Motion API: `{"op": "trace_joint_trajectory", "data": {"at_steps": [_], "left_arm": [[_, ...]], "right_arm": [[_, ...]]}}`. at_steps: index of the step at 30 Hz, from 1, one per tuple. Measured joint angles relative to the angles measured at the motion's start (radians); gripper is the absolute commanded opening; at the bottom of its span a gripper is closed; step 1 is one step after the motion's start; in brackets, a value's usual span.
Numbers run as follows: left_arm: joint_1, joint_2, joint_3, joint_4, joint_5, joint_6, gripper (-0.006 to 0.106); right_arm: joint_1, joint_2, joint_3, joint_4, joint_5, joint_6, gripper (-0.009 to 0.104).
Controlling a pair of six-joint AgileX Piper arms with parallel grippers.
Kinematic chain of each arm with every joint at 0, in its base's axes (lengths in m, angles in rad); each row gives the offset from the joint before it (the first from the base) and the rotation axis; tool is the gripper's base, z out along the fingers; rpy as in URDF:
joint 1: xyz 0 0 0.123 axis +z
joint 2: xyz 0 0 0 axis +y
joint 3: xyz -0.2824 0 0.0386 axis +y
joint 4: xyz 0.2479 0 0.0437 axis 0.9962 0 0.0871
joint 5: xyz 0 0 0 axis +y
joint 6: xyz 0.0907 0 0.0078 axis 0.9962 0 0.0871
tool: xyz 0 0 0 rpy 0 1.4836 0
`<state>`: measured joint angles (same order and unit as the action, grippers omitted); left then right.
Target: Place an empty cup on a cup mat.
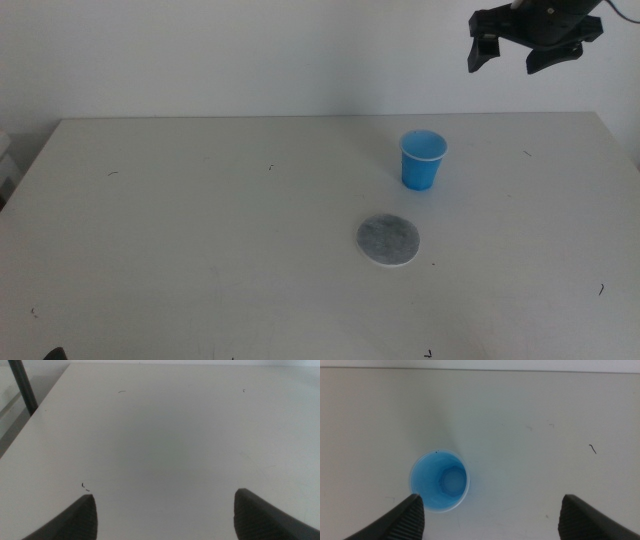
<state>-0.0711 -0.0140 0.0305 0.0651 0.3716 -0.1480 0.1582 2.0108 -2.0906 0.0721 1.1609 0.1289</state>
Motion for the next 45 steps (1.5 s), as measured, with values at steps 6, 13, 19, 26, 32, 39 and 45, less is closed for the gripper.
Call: {"op": "trace_joint_trajectory", "data": {"at_steps": [6, 13, 19, 26, 32, 39, 45], "left_arm": [[0.0, 0.0, 0.0, 0.0, 0.0, 0.0, 0.105], [0.0, 0.0, 0.0, 0.0, 0.0, 0.0, 0.105], [0.0, 0.0, 0.0, 0.0, 0.0, 0.0, 0.105], [0.0, 0.0, 0.0, 0.0, 0.0, 0.0, 0.105], [0.0, 0.0, 0.0, 0.0, 0.0, 0.0, 0.105], [0.0, 0.0, 0.0, 0.0, 0.0, 0.0, 0.105], [0.0, 0.0, 0.0, 0.0, 0.0, 0.0, 0.105]], "right_arm": [[0.02, 0.187, -0.182, 0.019, 0.076, 0.002, 0.094], [0.037, 0.348, -0.294, 0.03, 0.083, 0.046, 0.094], [0.037, 0.404, -0.299, 0.029, 0.083, 0.054, 0.094], [0.037, 0.438, -0.299, 0.029, 0.083, 0.066, 0.09], [0.037, 0.463, -0.299, 0.047, 0.082, 0.071, 0.077], [0.037, 0.474, -0.299, 0.066, 0.082, 0.072, 0.04], [0.037, 0.474, -0.299, 0.067, 0.082, 0.072, 0.004]]}}
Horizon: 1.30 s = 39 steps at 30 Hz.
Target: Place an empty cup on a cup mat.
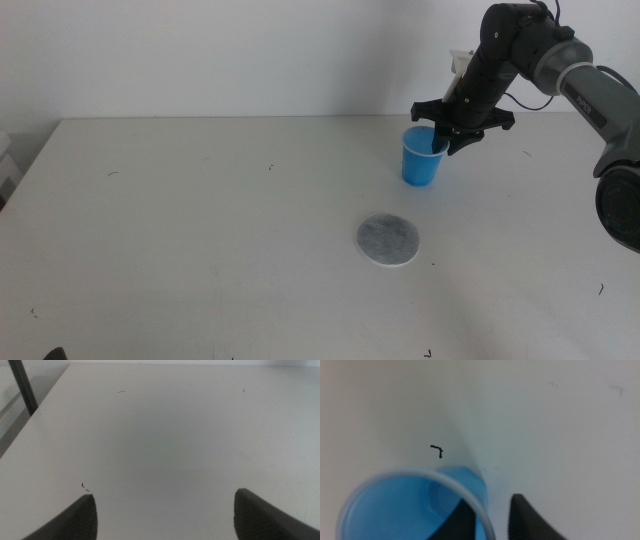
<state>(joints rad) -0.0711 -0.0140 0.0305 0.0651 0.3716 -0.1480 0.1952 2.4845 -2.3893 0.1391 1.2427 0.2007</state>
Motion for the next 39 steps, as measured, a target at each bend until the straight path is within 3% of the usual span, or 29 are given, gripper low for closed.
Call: {"op": "trace_joint_trajectory", "data": {"at_steps": [2, 14, 20, 29, 39], "left_arm": [[0.0, 0.0, 0.0, 0.0, 0.0, 0.0, 0.105], [0.0, 0.0, 0.0, 0.0, 0.0, 0.0, 0.105], [0.0, 0.0, 0.0, 0.0, 0.0, 0.0, 0.105], [0.0, 0.0, 0.0, 0.0, 0.0, 0.0, 0.105], [0.0, 0.0, 0.0, 0.0, 0.0, 0.0, 0.105]], "right_arm": [[0.0, 0.0, 0.0, 0.0, 0.0, 0.0, -0.001], [0.009, -0.107, 0.04, 0.001, 0.0, -0.023, -0.001], [0.018, -0.344, 0.291, -0.001, -0.009, -0.025, -0.001], [0.103, -0.687, 0.738, 0.001, -0.182, -0.027, -0.001], [0.207, -0.694, 0.894, 0.005, -0.312, -0.027, -0.001]]}}
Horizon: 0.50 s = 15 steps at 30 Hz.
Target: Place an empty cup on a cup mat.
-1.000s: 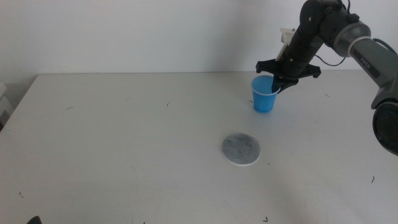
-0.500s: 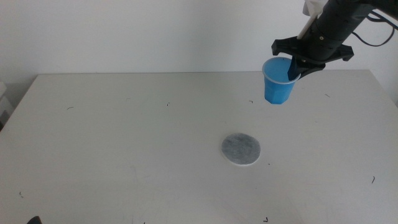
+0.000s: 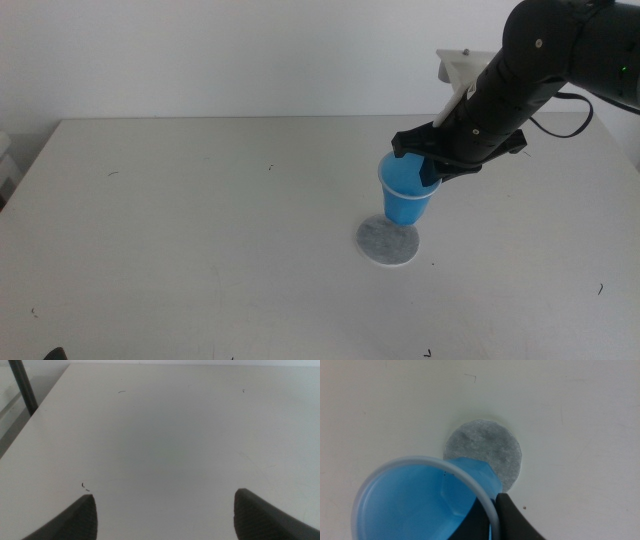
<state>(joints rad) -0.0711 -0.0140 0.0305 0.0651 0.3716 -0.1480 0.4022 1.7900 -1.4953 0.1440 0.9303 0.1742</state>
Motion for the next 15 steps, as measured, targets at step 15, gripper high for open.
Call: {"op": "trace_joint_trajectory", "data": {"at_steps": [15], "left_arm": [[0.0, 0.0, 0.0, 0.0, 0.0, 0.0, 0.105]], "right_arm": [[0.011, 0.179, 0.003, -0.011, -0.1, 0.0, -0.001]]}}
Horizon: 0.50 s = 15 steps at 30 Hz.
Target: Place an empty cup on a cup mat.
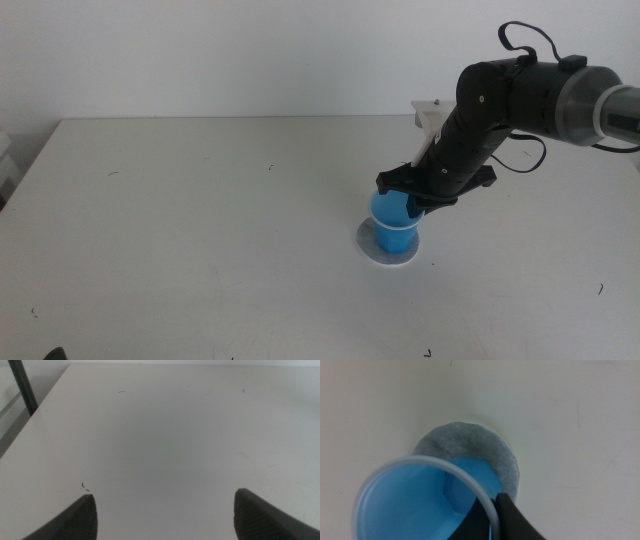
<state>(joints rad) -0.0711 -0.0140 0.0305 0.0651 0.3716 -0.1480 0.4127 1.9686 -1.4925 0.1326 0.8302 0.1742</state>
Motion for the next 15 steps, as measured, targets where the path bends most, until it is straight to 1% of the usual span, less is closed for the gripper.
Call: {"op": "trace_joint_trajectory", "data": {"at_steps": [9, 10, 15], "left_arm": [[0.0, 0.0, 0.0, 0.0, 0.0, 0.0, 0.105], [0.0, 0.0, 0.0, 0.0, 0.0, 0.0, 0.105], [0.0, 0.0, 0.0, 0.0, 0.0, 0.0, 0.105]], "right_arm": [[0.0, 0.011, 0.0, 0.0, -0.017, -0.014, 0.0], [0.0, 0.011, 0.0, 0.0, -0.02, -0.017, 0.006], [0.0, 0.014, 0.0, 0.0, -0.02, -0.019, 0.024]]}}
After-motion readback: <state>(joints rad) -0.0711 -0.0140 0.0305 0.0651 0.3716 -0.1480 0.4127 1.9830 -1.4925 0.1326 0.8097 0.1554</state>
